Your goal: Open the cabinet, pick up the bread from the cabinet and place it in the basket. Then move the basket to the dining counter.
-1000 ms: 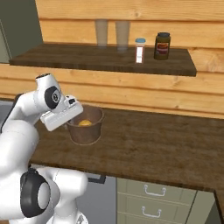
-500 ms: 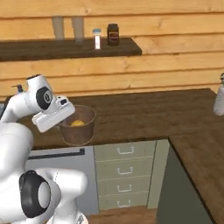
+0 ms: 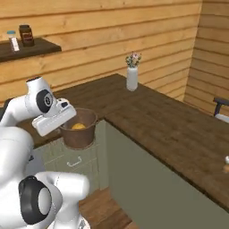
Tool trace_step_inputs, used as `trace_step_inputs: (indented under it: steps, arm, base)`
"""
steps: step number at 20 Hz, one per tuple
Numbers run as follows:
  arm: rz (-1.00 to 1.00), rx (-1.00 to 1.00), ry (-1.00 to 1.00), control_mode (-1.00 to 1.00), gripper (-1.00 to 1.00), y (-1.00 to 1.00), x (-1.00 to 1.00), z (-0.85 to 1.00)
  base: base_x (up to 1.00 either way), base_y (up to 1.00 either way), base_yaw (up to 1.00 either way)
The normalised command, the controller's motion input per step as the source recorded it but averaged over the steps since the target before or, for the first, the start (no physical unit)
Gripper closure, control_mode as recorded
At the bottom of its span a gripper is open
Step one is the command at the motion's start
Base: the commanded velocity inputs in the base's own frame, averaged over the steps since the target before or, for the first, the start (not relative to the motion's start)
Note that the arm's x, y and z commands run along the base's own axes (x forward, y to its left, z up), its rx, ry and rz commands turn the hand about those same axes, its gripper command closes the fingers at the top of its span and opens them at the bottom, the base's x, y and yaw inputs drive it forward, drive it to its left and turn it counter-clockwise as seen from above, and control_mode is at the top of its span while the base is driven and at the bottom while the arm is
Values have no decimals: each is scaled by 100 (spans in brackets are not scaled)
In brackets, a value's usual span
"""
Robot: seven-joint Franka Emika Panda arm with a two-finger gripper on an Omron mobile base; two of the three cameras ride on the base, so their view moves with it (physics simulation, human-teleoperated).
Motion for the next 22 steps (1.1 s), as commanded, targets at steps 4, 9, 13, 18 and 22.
trace_step_inputs:
  steps: [4, 9, 13, 18, 22]
  arm:
    - [0, 0, 0, 100, 100, 0, 0, 0]
    - [0, 0, 0, 100, 100, 0, 0, 0]
    - [0, 0, 0, 100, 100, 0, 0, 0]
    - [0, 0, 0, 100, 100, 0, 0, 0]
    - [0, 0, 0, 100, 100, 0, 0, 0]
  base:
    - [-13, -23, -78]
    - [-15, -28, -65]
    - [-20, -69, -26]
    - [0, -91, -23]
    - [11, -100, -32]
